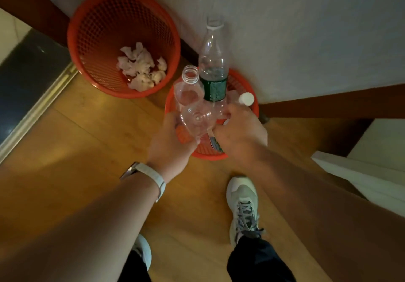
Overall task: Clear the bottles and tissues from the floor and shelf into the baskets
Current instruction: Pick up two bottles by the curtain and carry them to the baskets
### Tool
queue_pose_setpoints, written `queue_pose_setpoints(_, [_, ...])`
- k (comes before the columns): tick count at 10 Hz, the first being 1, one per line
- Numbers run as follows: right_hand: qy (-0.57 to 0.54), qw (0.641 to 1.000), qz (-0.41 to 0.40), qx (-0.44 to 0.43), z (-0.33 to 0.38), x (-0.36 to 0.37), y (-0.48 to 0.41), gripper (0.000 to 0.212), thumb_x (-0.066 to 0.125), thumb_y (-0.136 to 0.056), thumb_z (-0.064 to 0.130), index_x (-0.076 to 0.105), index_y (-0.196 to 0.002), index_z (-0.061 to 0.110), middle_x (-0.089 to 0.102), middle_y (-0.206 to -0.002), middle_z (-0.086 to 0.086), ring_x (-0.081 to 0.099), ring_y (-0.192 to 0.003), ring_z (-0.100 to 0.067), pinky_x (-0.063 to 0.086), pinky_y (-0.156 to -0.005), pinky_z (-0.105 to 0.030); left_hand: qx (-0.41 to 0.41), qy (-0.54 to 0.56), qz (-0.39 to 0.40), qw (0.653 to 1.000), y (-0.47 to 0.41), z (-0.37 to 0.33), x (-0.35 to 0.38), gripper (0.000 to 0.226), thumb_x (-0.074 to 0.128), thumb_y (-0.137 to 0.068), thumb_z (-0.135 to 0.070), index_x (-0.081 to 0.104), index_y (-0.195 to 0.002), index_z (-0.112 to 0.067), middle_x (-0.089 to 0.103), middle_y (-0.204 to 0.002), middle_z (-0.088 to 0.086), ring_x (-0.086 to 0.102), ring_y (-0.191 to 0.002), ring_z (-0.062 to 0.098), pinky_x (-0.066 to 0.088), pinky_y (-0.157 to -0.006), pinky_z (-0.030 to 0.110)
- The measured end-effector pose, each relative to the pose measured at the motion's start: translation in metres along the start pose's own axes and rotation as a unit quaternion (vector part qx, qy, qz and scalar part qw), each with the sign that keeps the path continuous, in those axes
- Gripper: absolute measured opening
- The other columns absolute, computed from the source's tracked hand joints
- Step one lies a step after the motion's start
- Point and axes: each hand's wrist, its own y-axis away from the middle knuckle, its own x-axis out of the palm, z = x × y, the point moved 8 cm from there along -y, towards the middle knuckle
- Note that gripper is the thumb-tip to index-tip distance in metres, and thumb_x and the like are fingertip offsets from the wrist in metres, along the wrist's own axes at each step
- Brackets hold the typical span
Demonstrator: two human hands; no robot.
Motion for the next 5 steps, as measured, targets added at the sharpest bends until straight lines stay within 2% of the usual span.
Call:
queue_pose_setpoints(1, [-0.006,1.0,-0.005,-0.009,-0.003,0.016,-0.014,0.033,0.053,-0.073,0.038,0.053,-0.105,0.032,0.056,-0.109,0.006,0.056,-0.093,-0.022,0.052,-0.074,-0.042,0.02,-0.023,-0.014,0.999,-0.013,0.002,0.004,0.049,0.076,-0.08,-0.028,0.047,-0.117,-0.042,0.067,-0.101,-0.015,0.065,-0.087,0.003,0.06,-0.068,0.037])
queue_pose_setpoints(2, [-0.03,0.999,0.005,-0.039,-0.008,0.031,-0.016,0.035,0.053,-0.077,0.034,0.056,-0.111,0.028,0.052,-0.115,0.004,0.055,-0.098,-0.022,0.051,-0.077,-0.04,0.062,-0.069,-0.03,0.995,-0.019,-0.001,0.007,0.056,0.076,-0.079,-0.019,0.047,-0.124,-0.031,0.057,-0.12,-0.013,0.058,-0.103,0.008,0.045,-0.071,0.008])
queue_pose_setpoints(3, [-0.086,0.994,-0.004,-0.06,-0.007,0.026,-0.009,0.03,0.054,-0.081,0.045,0.059,-0.106,0.029,0.051,-0.112,0.008,0.053,-0.094,-0.014,0.05,-0.076,-0.037,0.083,-0.071,-0.039,0.993,-0.011,-0.006,-0.001,0.074,0.079,-0.075,-0.021,0.04,-0.136,-0.036,0.047,-0.126,-0.017,0.049,-0.11,-0.002,0.042,-0.077,0.004])
queue_pose_setpoints(4, [-0.143,0.988,0.013,-0.06,-0.007,0.013,0.006,0.038,0.049,-0.076,0.053,0.059,-0.109,0.036,0.051,-0.111,0.015,0.054,-0.096,-0.008,0.053,-0.077,-0.039,0.089,-0.041,-0.026,0.995,0.0,-0.011,-0.012,0.092,0.083,-0.07,-0.029,0.03,-0.143,-0.046,0.043,-0.134,-0.022,0.039,-0.116,-0.018,0.04,-0.078,0.002])
queue_pose_setpoints(5, [-0.122,0.988,0.008,-0.097,0.002,-0.013,0.024,0.047,0.046,-0.076,0.059,0.056,-0.116,0.035,0.051,-0.112,0.014,0.053,-0.098,-0.01,0.053,-0.077,-0.038,0.097,-0.069,-0.009,0.993,0.014,-0.028,-0.027,0.093,0.082,-0.07,-0.029,0.027,-0.142,-0.05,0.039,-0.137,-0.024,0.033,-0.114,-0.026,0.035,-0.08,0.005])
